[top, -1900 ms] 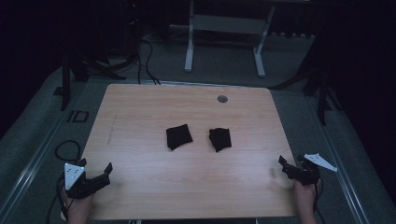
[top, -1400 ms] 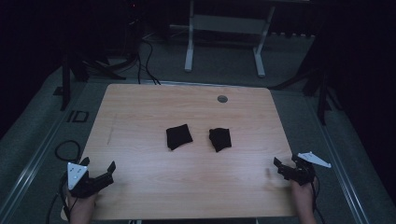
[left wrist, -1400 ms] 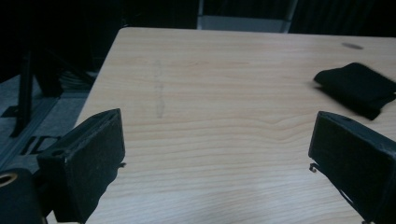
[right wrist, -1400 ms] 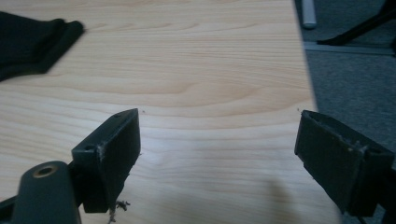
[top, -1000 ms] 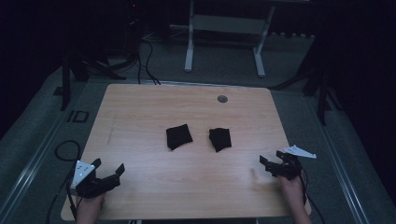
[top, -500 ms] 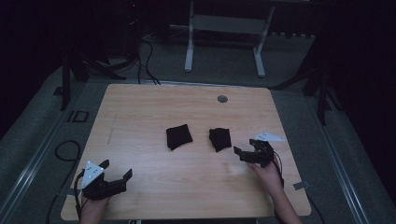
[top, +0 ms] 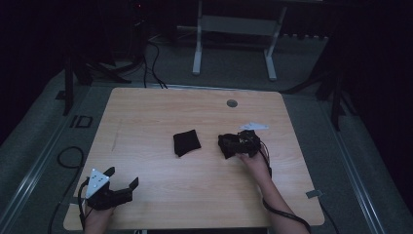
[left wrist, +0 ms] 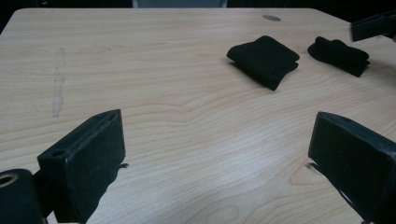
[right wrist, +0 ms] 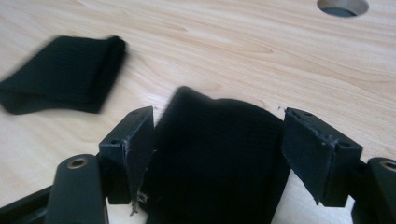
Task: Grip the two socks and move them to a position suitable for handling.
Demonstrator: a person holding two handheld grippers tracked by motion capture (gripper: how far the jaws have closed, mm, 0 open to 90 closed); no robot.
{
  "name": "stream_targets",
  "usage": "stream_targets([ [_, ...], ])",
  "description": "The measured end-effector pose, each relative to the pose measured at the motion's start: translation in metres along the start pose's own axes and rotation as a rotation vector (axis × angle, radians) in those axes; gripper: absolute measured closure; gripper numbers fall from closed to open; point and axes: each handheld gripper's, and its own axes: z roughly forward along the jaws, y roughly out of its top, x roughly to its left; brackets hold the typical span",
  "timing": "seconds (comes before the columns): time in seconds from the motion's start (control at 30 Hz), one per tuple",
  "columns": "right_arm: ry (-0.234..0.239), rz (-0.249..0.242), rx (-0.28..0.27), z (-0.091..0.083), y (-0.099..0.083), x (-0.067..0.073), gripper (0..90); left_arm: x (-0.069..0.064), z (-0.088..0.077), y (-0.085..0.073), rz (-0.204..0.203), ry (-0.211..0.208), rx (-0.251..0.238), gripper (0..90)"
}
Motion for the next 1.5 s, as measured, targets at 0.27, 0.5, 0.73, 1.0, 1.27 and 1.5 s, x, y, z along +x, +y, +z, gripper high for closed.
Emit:
stream_targets([
  [0.27, -0.016, -0.043, 0.063, 0.025, -0.011, -0.003, 30.3, -0.002, 0.0, 0.001, 0.032, -0.009, 0.01, 5.7],
  [0.5, -0.019, -0.06, 0.035, 0.024, -0.015, 0.002, 50.8, -0.001, 0.0, 0.0, 0.024, -0.029, 0.013, 5.6],
  [0.73, 0.008, -0.047, 0.048, 0.025, -0.012, 0.009, 74.4, -0.002, 0.0, 0.0, 0.019, -0.037, 0.009, 5.6],
  [1.0, 0.027, -0.085, 0.015, 0.001, 0.0, 0.026, 76.2, 0.0, 0.0, 0.0, 0.009, -0.029, 0.007, 5.7],
  [1.27, 0.103, -0.13, -0.093, -0.053, 0.006, 0.06, 76.3, -0.001, -0.001, 0.001, -0.003, -0.027, -0.002, 5.6],
  [1.5, 0.25, -0.131, -0.155, -0.101, -0.018, 0.096, 76.1, -0.004, -0.001, 0.001, 0.004, -0.032, -0.001, 5.6],
])
